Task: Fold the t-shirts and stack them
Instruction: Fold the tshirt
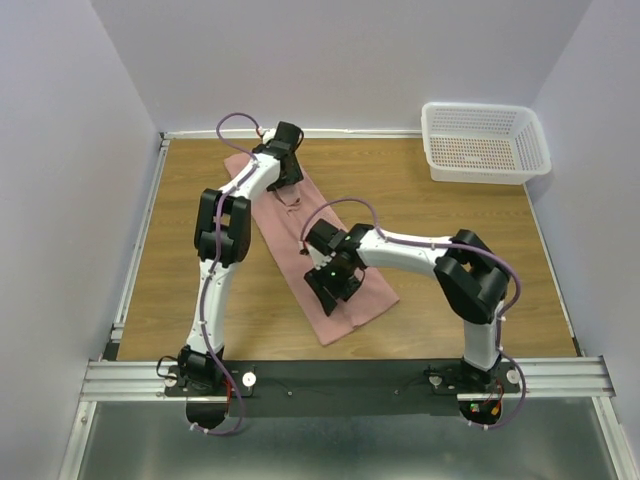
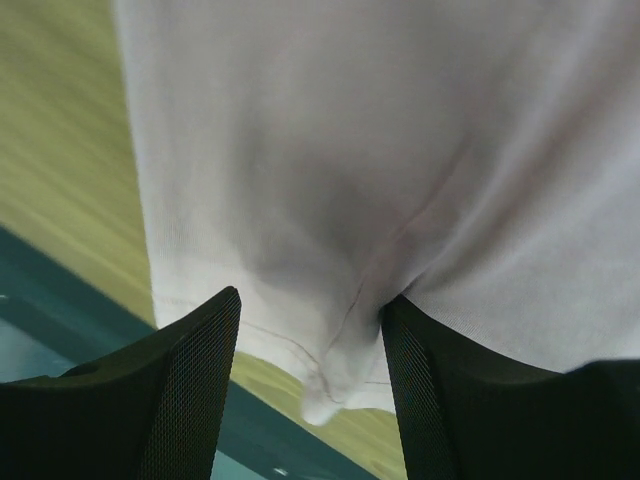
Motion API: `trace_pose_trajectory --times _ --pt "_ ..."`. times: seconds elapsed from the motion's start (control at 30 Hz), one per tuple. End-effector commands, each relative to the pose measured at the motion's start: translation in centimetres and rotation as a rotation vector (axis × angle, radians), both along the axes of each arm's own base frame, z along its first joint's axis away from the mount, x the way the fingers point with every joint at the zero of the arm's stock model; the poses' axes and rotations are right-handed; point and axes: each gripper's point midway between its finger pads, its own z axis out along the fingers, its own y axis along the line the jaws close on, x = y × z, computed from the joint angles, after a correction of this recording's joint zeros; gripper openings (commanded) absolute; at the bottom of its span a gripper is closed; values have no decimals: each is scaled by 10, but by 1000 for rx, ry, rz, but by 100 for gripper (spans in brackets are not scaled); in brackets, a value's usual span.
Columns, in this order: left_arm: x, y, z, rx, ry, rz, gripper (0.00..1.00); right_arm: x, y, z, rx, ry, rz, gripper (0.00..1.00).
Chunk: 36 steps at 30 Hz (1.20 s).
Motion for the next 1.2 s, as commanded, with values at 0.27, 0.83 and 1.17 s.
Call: trace_pose_trajectory --times 0.27,0.83,1.17 --pt "20 -42 -14 -60 -20 -246 69 -9 85 -21 91 61 5 66" --pt "36 -28 179 -79 -400 -183 93 49 39 69 134 -248 -171 79" --pt "-14 -26 150 -11 -282 -175 68 40 -3 49 93 -192 -177 55"
